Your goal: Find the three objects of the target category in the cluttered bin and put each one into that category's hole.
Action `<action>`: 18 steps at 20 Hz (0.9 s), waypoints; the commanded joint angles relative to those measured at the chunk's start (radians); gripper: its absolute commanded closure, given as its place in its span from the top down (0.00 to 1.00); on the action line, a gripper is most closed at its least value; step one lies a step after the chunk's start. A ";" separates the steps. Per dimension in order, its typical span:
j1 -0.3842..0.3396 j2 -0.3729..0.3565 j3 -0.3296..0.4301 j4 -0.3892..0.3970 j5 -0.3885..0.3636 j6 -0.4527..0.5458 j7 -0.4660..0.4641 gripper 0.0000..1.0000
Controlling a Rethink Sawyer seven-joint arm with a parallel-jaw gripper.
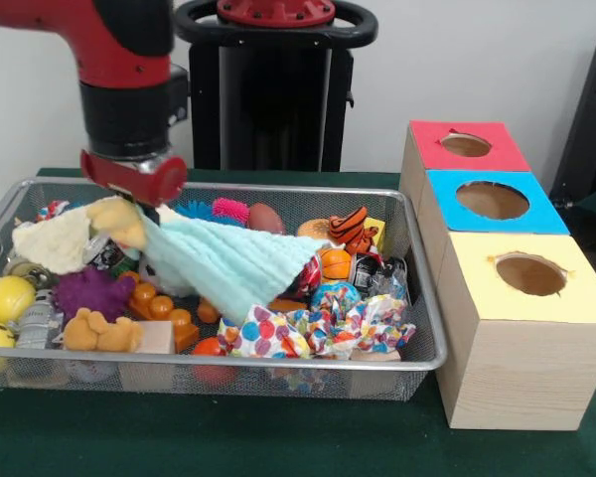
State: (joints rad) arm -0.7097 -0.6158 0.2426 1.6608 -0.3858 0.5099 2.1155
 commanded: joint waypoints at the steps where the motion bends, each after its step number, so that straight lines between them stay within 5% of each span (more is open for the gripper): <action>1: -0.076 -0.080 0.193 0.114 -0.064 0.130 -0.357 0.00; 13: -0.049 -0.071 0.162 0.108 -0.195 0.057 -0.217 0.00; 14: -0.043 -0.072 0.153 0.109 -0.204 0.051 -0.192 1.00; 18: -0.034 -0.074 0.140 0.111 -0.225 0.032 -0.170 1.00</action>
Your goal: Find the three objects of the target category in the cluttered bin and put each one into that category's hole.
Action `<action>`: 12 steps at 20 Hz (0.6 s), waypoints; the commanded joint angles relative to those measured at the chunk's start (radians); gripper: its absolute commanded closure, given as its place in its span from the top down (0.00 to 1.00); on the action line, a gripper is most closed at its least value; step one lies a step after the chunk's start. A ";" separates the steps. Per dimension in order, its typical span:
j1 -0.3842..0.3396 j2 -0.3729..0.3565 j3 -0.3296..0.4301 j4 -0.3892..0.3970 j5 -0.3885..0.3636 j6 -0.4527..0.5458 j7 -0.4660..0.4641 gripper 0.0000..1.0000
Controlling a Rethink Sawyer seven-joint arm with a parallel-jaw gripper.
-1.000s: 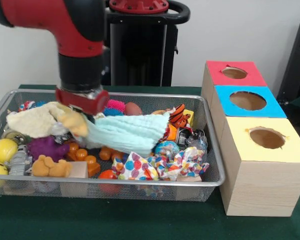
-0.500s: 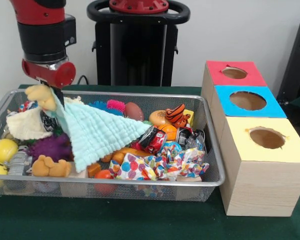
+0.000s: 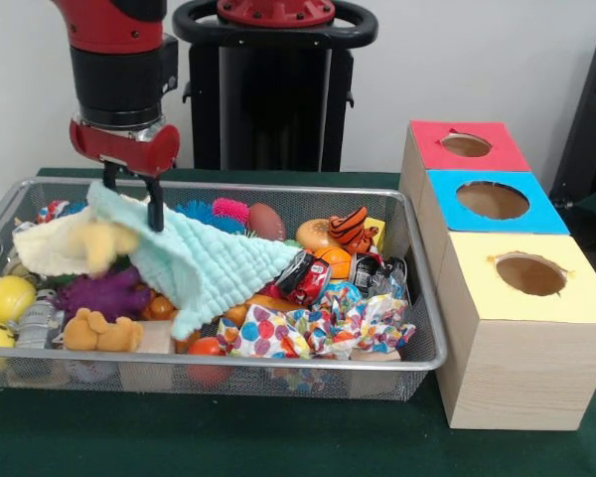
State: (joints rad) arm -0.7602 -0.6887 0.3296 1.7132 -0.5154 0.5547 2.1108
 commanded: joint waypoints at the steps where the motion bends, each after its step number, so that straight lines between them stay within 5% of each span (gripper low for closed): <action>1: 0.016 0.000 0.051 0.059 -0.101 -0.020 -0.158 1.00; 12: 0.003 -0.029 0.078 0.086 -0.083 -0.011 -0.136 1.00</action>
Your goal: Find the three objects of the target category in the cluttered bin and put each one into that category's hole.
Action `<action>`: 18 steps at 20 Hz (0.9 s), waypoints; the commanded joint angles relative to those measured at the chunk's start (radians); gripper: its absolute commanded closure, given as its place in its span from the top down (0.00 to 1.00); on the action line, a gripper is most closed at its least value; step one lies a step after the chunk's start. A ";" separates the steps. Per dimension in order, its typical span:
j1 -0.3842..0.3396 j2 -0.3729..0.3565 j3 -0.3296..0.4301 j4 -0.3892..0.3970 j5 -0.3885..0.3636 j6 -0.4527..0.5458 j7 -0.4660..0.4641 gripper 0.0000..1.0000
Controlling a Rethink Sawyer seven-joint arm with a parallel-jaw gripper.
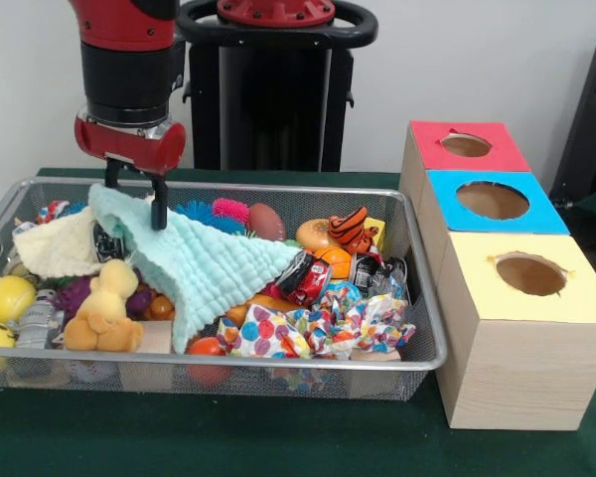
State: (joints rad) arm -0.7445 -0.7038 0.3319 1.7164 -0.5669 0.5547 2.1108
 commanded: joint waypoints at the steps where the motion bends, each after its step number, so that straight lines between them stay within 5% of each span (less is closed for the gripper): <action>1: -0.024 -0.012 0.107 0.103 -0.004 -0.002 -0.145 1.00; 4: -0.023 -0.024 0.149 0.122 0.044 0.038 -0.142 1.00; 18: 0.094 -0.133 0.111 0.114 0.153 0.174 -0.065 1.00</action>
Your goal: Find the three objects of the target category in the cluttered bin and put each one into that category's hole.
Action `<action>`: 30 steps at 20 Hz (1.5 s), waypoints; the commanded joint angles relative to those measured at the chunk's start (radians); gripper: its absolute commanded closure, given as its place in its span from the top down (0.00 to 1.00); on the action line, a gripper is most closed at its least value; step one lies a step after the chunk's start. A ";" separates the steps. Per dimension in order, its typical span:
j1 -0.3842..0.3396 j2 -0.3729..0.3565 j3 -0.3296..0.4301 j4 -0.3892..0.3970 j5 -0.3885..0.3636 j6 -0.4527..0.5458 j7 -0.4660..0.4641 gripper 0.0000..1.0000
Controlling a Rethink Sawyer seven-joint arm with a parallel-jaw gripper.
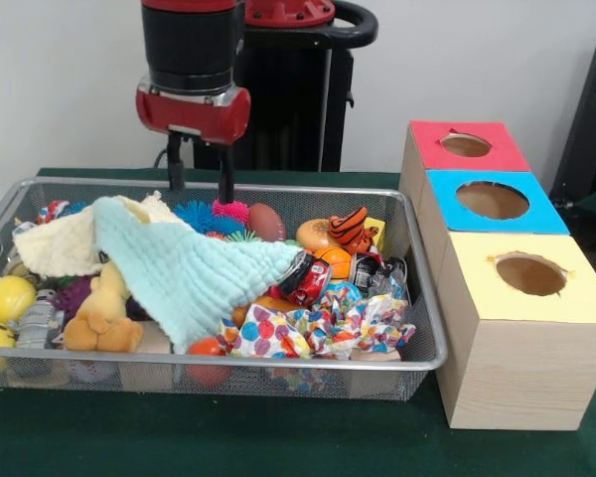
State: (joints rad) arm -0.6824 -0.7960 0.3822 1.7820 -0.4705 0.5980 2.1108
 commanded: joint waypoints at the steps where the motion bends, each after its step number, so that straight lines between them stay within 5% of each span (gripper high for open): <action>1: 0.036 -0.039 0.059 0.048 0.060 0.127 -0.063 1.00; 8: 0.015 0.078 0.086 0.053 0.028 -0.011 -0.101 1.00; 14: -0.101 0.214 0.227 0.075 -0.006 -0.086 -0.236 1.00; 26: -0.179 0.381 0.386 0.024 -0.104 -0.042 -0.342 1.00; 30: -0.172 0.365 0.389 0.029 -0.133 -0.033 -0.294 1.00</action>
State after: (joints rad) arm -0.8531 -0.4809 0.6630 1.7822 -0.5230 0.5499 2.1105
